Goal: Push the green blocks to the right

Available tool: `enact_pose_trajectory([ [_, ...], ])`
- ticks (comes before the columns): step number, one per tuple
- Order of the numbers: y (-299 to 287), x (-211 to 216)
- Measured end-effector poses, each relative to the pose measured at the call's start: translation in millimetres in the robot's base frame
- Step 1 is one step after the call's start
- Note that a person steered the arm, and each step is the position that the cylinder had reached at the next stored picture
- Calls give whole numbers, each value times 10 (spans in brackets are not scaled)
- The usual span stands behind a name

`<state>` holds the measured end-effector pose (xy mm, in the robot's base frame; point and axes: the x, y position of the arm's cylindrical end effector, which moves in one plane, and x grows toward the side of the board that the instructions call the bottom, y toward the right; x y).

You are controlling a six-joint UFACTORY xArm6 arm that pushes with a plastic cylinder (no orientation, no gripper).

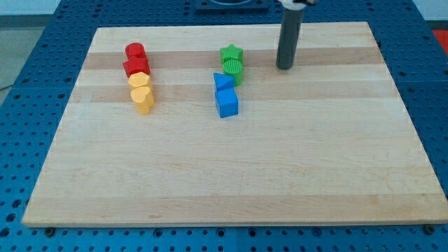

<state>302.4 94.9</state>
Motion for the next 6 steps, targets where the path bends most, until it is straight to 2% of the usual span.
enact_pose_trajectory([
  [1, -279, -424],
  [2, -800, -531],
  [3, -1455, -423],
  [4, -1721, 143],
  [5, -1421, 261],
  [6, -845, 208],
])
